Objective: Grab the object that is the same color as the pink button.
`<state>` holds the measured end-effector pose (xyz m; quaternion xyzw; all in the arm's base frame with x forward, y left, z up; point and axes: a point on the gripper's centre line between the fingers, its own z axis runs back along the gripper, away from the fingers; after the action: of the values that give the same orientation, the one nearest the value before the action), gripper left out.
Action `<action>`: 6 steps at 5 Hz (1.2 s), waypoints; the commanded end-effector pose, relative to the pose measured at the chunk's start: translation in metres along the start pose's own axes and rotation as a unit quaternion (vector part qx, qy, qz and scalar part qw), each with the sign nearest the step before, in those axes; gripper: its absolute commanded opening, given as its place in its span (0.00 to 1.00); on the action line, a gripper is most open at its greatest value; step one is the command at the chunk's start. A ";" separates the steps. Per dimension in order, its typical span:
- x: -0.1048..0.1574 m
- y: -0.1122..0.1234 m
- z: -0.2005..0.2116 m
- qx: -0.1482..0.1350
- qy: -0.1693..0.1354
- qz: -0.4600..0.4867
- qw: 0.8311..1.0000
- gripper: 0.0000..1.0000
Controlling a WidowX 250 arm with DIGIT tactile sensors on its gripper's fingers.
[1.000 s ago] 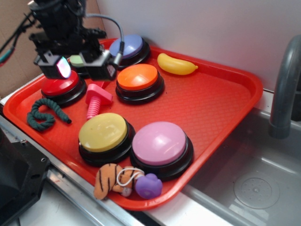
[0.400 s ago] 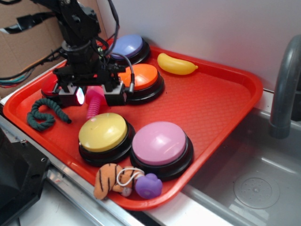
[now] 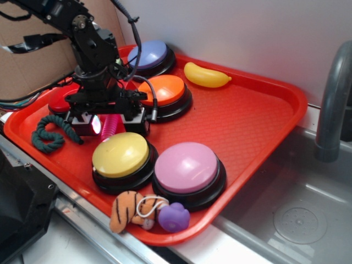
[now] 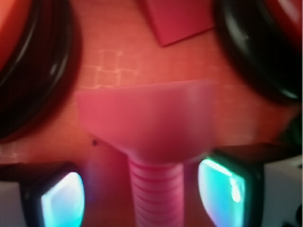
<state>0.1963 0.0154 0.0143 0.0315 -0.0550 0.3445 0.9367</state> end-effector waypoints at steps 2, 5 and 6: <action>0.005 0.005 0.013 -0.026 -0.024 -0.024 0.999 0.00; 0.002 -0.028 0.061 -0.021 0.010 -0.131 0.991 0.00; -0.003 -0.042 0.096 -0.017 0.039 -0.211 0.976 0.00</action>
<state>0.2058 -0.0304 0.0946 0.0213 0.0155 0.1448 0.9891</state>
